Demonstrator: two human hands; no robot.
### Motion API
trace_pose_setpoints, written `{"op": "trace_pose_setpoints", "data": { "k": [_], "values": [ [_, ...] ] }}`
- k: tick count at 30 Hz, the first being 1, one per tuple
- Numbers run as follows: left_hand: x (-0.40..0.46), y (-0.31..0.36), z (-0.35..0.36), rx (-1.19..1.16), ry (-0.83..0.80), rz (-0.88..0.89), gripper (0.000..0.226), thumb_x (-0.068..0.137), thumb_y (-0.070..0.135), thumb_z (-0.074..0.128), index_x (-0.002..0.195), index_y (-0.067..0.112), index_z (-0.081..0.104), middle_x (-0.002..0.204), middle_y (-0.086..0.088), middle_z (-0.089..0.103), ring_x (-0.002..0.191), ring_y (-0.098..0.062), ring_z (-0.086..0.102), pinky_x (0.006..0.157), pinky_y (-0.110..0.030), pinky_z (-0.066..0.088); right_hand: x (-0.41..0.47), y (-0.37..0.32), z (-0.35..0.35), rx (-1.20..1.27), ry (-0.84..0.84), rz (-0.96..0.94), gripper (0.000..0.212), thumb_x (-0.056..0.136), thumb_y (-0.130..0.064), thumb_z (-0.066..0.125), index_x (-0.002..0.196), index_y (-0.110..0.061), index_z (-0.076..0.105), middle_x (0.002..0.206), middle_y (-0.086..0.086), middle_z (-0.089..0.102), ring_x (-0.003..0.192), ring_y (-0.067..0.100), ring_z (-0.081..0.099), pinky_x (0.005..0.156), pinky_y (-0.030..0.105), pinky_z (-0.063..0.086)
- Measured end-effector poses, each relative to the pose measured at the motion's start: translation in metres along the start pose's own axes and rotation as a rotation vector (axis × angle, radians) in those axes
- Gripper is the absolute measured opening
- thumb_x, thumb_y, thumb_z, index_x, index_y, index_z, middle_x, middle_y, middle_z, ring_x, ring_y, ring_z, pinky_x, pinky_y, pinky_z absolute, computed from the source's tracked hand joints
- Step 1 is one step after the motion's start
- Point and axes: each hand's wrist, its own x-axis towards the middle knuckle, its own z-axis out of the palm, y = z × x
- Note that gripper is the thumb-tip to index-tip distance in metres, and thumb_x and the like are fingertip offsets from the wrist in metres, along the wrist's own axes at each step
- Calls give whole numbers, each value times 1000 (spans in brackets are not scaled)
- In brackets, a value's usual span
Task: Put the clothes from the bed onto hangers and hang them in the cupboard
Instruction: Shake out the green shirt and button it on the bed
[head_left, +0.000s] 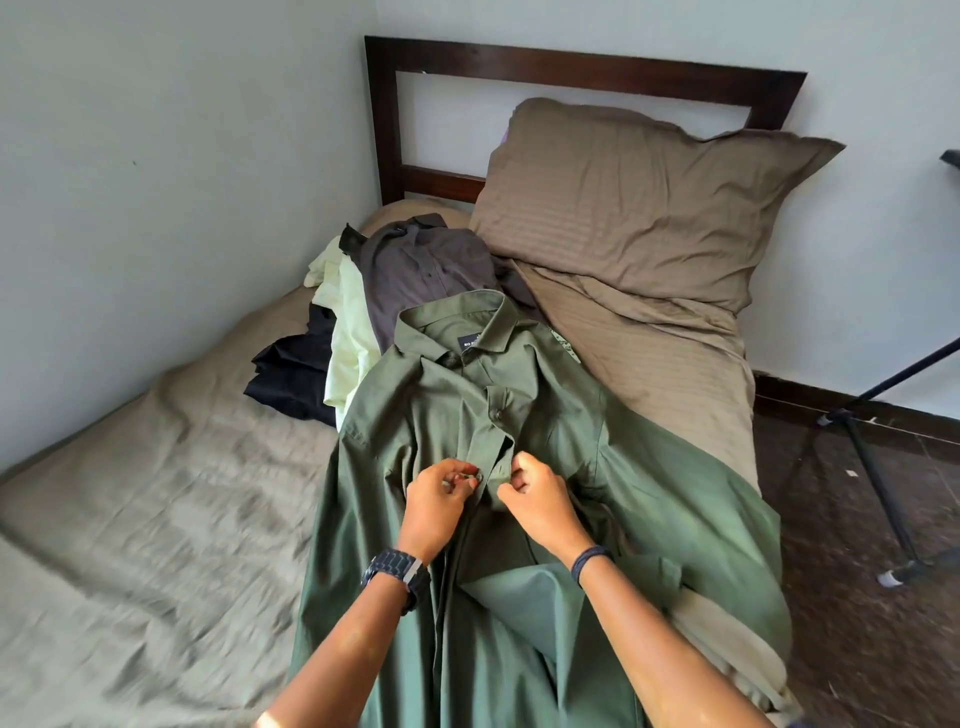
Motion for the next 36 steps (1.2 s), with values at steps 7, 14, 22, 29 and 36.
{"op": "trace_pose_setpoints", "data": {
  "k": [7, 14, 22, 29, 36],
  "values": [
    [-3, 12, 17, 101, -14, 120, 8, 85, 10, 66, 91, 14, 70, 77, 9, 64, 73, -2, 57, 68, -3, 38, -3, 11, -10, 122, 57, -39, 32, 87, -18, 65, 66, -7, 42, 52, -7, 35, 52, 6, 26, 52, 23, 26],
    [-5, 20, 28, 21, -85, 19, 7, 83, 11, 68, 82, 16, 64, 72, 10, 60, 69, -6, 57, 60, -7, 40, -14, 10, -19, 112, 243, -81, 29, 88, -16, 65, 65, -16, 48, 47, -8, 42, 46, 7, 36, 48, 15, 29],
    [-16, 28, 19, -104, 42, -55, 16, 79, 10, 72, 68, 19, 63, 64, 5, 65, 62, -8, 61, 62, -12, 47, -30, -2, -27, -428, 456, -327, 11, 86, -11, 63, 77, -12, 56, 76, 4, 55, 59, 30, 56, 48, 39, 45],
    [-24, 33, 15, -262, 52, -72, 11, 77, 4, 69, 70, 13, 67, 66, 0, 68, 63, -9, 63, 67, -18, 52, -38, -10, -10, -346, 304, -345, 5, 87, -12, 61, 83, -13, 62, 85, 1, 57, 64, 22, 58, 54, 35, 45],
    [-26, 33, 9, -548, -111, -100, 14, 85, -8, 62, 76, 3, 64, 70, -9, 68, 59, -11, 65, 60, -19, 54, -38, -8, -16, -166, 264, -270, 6, 87, -14, 64, 88, -16, 70, 84, -7, 59, 60, 8, 53, 61, 22, 46]
  ]
}}
